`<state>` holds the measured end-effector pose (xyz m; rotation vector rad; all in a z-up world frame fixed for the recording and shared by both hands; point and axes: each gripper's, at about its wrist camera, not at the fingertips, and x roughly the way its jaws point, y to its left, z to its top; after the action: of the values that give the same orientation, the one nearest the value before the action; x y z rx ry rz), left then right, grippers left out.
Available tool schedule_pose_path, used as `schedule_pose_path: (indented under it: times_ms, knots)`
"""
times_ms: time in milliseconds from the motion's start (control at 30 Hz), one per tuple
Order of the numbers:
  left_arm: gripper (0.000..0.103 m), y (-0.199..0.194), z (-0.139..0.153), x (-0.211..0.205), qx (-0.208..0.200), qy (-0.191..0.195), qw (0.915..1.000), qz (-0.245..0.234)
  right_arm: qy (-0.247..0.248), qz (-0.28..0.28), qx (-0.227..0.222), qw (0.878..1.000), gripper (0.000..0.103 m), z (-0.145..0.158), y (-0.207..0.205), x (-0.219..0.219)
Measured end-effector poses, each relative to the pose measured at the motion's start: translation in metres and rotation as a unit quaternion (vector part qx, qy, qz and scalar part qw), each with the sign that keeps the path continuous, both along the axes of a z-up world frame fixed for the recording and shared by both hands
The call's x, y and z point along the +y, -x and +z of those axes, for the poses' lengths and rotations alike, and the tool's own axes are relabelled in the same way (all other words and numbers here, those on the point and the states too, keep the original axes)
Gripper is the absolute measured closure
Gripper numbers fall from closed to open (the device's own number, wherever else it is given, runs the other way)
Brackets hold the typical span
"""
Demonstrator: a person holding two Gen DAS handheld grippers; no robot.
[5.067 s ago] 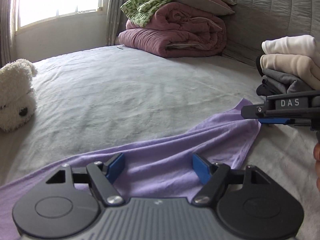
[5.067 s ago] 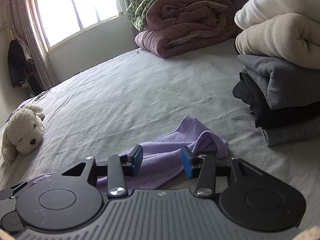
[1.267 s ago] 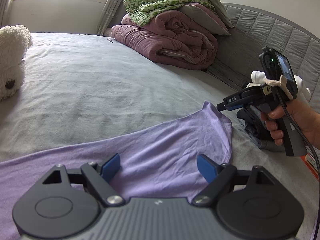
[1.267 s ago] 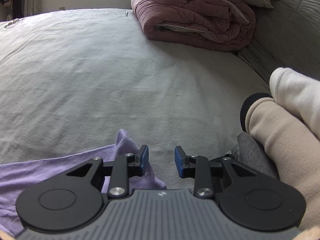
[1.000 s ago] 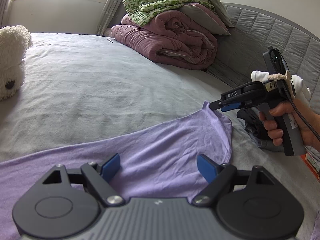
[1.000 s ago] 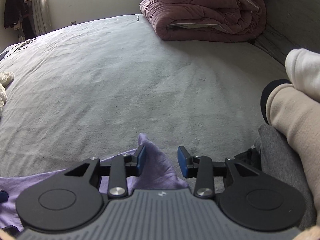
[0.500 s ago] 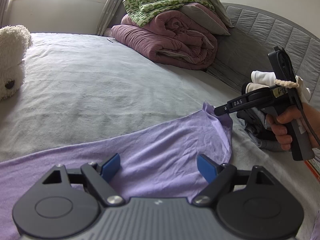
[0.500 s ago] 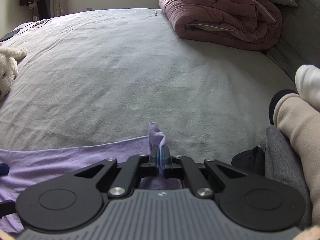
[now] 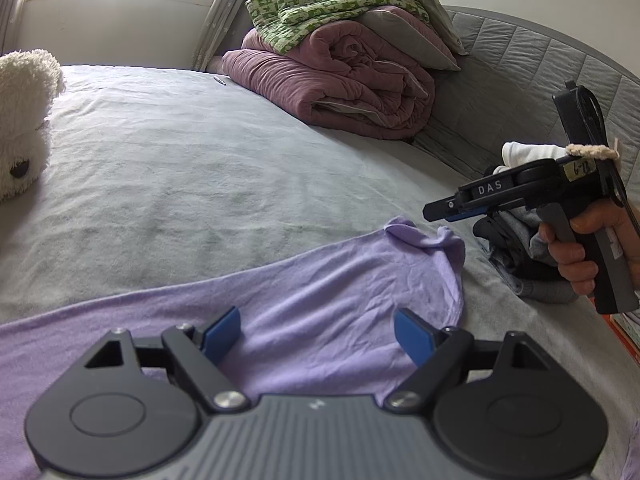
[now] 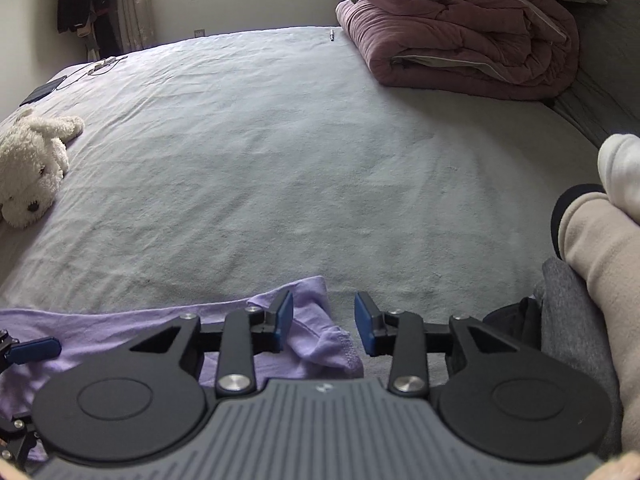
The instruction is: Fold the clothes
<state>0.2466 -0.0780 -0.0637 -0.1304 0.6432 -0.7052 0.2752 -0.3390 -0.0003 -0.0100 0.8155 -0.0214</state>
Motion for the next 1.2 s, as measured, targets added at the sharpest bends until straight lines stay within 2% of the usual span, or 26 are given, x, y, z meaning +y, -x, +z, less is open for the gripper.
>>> schedule_pose_path:
  times_ms: [167,333,367,400,433,467,633,767,867,900,933,967,1000,1200]
  knots:
    - [0.018,0.000,0.000,0.000,0.000,-0.001,1.0000,0.000,0.040,0.056,-0.001,0.998,0.062,-0.009,0.003,0.020]
    - [0.018,0.000,0.000,0.000,0.000,-0.001,1.0000,0.000,0.110,0.083,-0.008,0.990,0.063,-0.019,-0.001,0.039]
    - [0.018,0.000,0.000,0.000,0.000,-0.001,1.0000,0.000,0.120,0.088,-0.003,0.989,0.068,-0.022,-0.003,0.041]
    - [0.018,0.000,0.000,0.000,0.000,-0.001,1.0000,0.000,0.126,0.093,0.004,0.988,0.087,-0.024,-0.005,0.041]
    - [0.018,0.000,0.000,-0.001,-0.001,-0.001,1.0000,0.000,0.132,0.097,0.010,0.987,0.098,-0.027,-0.006,0.041]
    - [0.018,0.000,0.000,-0.001,-0.001,-0.001,1.0000,0.000,0.136,0.095,0.012,0.986,0.103,-0.027,-0.007,0.040]
    - [0.018,0.001,0.000,-0.002,-0.001,-0.002,1.0000,0.000,0.164,0.026,-0.005,0.986,0.102,-0.024,-0.016,0.020]
    - [0.018,0.001,0.000,-0.002,-0.002,-0.004,1.0000,0.000,0.194,-0.039,-0.008,0.980,0.102,-0.025,-0.028,0.002]
    - [0.018,0.001,0.001,-0.003,-0.002,-0.004,1.0000,0.000,0.198,-0.074,-0.016,0.977,0.101,-0.023,-0.032,-0.009]
    - [0.018,0.001,0.001,-0.003,-0.002,-0.004,1.0000,0.000,0.194,-0.083,-0.019,0.977,0.088,-0.021,-0.031,-0.010]
    - [0.018,0.001,0.000,-0.003,-0.002,-0.004,1.0000,0.000,0.189,-0.090,-0.020,0.978,0.084,-0.019,-0.029,-0.011]
    - [0.018,0.001,0.000,-0.003,-0.002,-0.004,1.0000,0.000,0.183,-0.092,-0.021,0.979,0.072,-0.018,-0.026,-0.012]
    - [0.018,0.000,0.000,-0.003,-0.002,-0.004,1.0000,0.000,0.179,-0.091,-0.023,0.979,0.065,-0.016,-0.023,-0.011]
    - [0.018,0.001,-0.001,-0.002,-0.002,-0.003,1.0000,0.000,0.159,-0.121,-0.004,0.980,0.065,-0.019,0.002,0.002]
